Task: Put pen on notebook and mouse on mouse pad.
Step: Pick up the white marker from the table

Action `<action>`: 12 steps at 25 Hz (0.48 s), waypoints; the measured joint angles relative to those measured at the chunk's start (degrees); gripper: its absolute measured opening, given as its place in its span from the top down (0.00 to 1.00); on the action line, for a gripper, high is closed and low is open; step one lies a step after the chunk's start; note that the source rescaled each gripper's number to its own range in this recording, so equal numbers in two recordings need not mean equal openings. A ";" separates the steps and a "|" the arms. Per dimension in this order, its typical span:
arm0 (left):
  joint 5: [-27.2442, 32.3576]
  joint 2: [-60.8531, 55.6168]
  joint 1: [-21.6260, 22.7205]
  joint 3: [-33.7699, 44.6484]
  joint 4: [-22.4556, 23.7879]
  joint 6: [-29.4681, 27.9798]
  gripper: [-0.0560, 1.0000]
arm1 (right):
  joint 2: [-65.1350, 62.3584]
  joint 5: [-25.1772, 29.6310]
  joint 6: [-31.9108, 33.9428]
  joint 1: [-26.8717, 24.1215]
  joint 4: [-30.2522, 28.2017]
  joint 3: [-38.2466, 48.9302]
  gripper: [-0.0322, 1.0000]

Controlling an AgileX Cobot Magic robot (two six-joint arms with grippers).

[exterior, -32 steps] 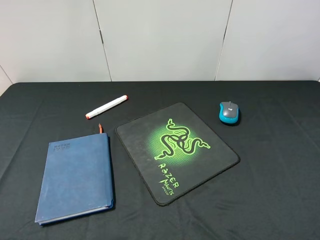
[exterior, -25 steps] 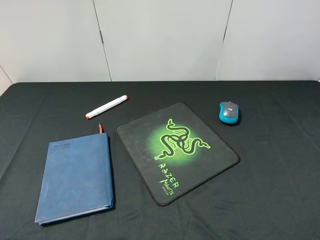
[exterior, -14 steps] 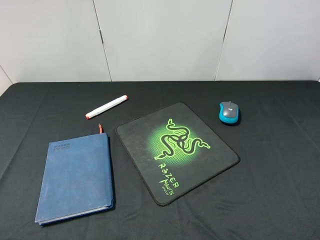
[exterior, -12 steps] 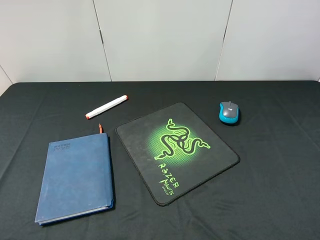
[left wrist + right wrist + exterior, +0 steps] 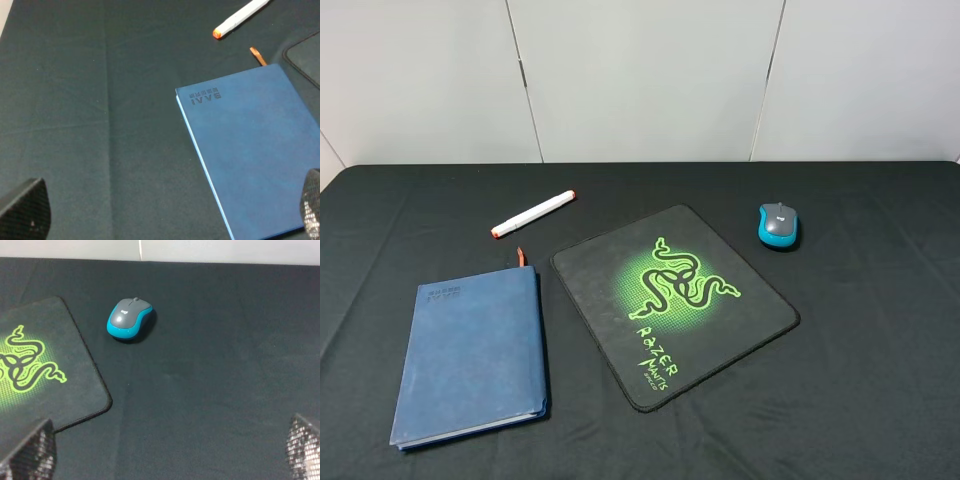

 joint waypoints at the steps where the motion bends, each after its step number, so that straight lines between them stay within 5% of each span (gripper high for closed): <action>1: -0.05 0.00 0.00 -0.23 0.37 0.00 0.00 | 0.00 0.00 0.00 0.00 0.00 0.00 0.00; 12: 4.20 22.10 0.00 -14.84 1.15 4.01 0.02 | 0.00 0.00 0.00 0.00 0.00 0.00 0.00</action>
